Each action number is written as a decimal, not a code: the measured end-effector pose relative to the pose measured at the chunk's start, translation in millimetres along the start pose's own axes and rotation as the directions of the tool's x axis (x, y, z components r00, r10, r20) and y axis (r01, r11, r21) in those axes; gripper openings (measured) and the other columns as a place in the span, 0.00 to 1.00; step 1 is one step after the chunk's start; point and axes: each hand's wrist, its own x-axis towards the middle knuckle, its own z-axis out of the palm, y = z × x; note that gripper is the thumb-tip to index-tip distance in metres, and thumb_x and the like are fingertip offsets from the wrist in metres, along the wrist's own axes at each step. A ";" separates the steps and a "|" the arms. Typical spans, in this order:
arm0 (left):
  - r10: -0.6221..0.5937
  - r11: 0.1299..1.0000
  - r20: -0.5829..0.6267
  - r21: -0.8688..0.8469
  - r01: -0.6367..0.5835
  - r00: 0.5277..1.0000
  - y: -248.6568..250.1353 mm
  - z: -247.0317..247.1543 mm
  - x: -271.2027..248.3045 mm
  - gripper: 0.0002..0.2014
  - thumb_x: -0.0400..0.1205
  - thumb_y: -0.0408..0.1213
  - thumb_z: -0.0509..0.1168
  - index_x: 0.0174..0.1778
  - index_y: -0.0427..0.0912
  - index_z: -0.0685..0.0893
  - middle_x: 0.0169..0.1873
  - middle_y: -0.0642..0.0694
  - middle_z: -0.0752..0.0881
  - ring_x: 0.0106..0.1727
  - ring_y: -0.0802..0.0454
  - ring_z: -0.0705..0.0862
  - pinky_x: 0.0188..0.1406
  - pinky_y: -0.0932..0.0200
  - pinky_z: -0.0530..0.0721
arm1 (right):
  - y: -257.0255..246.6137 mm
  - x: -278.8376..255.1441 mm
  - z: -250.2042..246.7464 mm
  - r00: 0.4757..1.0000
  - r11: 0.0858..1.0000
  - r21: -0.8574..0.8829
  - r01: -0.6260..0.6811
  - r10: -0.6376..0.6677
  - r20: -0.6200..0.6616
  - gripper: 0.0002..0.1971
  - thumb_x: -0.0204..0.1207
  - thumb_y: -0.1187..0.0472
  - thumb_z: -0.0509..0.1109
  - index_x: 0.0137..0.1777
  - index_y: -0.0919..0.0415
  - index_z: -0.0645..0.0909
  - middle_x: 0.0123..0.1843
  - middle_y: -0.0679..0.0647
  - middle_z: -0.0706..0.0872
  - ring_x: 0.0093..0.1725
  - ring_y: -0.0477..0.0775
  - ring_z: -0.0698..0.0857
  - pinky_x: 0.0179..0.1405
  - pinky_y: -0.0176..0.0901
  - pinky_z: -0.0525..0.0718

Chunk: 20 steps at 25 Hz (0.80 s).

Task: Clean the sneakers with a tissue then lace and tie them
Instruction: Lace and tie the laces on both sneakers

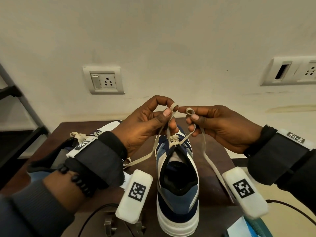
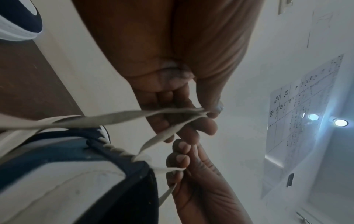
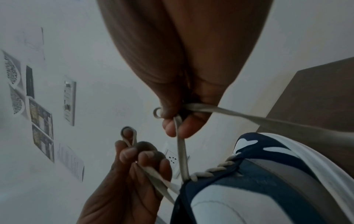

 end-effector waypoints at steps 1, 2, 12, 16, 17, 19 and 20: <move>0.014 1.000 0.000 0.008 -0.014 1.000 1.8 0.8 0.5 0.06 0.83 0.38 0.61 0.55 0.46 0.78 0.36 0.43 0.85 0.46 0.44 0.85 0.57 0.41 0.83 | -1.8 0.0 0.5 1.000 1.000 -0.018 0.006 -0.006 -0.018 0.16 0.81 0.65 0.59 0.67 0.63 0.80 0.41 0.56 0.84 0.39 0.49 0.84 0.38 0.37 0.84; 0.029 1.000 -0.003 0.013 -0.029 1.000 3.4 1.6 1.1 0.06 0.82 0.38 0.61 0.54 0.46 0.78 0.36 0.44 0.85 0.46 0.44 0.85 0.57 0.42 0.83 | -4.4 0.1 1.2 0.999 1.000 -0.024 0.012 -0.013 -0.042 0.16 0.81 0.62 0.61 0.65 0.61 0.81 0.41 0.55 0.86 0.40 0.50 0.86 0.38 0.37 0.85; 0.101 0.989 -0.086 -0.101 -0.110 0.991 21.7 7.4 14.9 0.07 0.83 0.43 0.60 0.46 0.44 0.81 0.33 0.47 0.80 0.40 0.49 0.83 0.48 0.49 0.84 | -30.8 3.4 6.8 0.994 0.994 0.111 -0.021 0.032 -0.100 0.20 0.84 0.47 0.54 0.47 0.63 0.79 0.29 0.52 0.80 0.34 0.57 0.86 0.45 0.52 0.85; 0.109 0.993 -0.083 -0.025 -0.111 0.991 20.7 9.0 14.3 0.12 0.84 0.38 0.59 0.60 0.41 0.82 0.37 0.48 0.80 0.40 0.56 0.81 0.46 0.56 0.86 | -28.6 7.5 9.4 0.996 0.989 0.136 -0.058 0.066 -0.053 0.21 0.85 0.52 0.54 0.58 0.68 0.83 0.32 0.50 0.68 0.30 0.47 0.70 0.41 0.46 0.74; 0.115 0.993 -0.077 -0.003 -0.115 0.990 20.5 8.3 13.4 0.14 0.85 0.35 0.57 0.64 0.40 0.81 0.38 0.48 0.80 0.39 0.56 0.80 0.45 0.57 0.85 | -27.5 7.9 8.9 0.996 0.984 0.167 -0.065 0.073 -0.046 0.20 0.84 0.57 0.54 0.62 0.70 0.80 0.33 0.50 0.69 0.30 0.47 0.70 0.42 0.46 0.73; 0.125 0.992 -0.079 0.016 -0.124 0.989 20.6 5.9 13.6 0.17 0.87 0.31 0.55 0.70 0.40 0.77 0.40 0.47 0.79 0.37 0.57 0.76 0.40 0.61 0.83 | -23.3 8.1 7.2 0.995 0.983 0.174 -0.055 0.068 -0.070 0.19 0.82 0.65 0.53 0.66 0.74 0.75 0.34 0.52 0.72 0.31 0.47 0.71 0.43 0.47 0.72; 0.126 0.992 -0.090 0.017 -0.125 0.988 20.3 4.0 14.7 0.17 0.87 0.31 0.54 0.72 0.40 0.76 0.40 0.47 0.79 0.36 0.57 0.74 0.37 0.62 0.81 | -20.0 8.2 6.5 0.994 0.987 0.151 -0.045 0.059 -0.095 0.18 0.82 0.67 0.53 0.66 0.75 0.75 0.35 0.52 0.73 0.31 0.47 0.71 0.43 0.47 0.73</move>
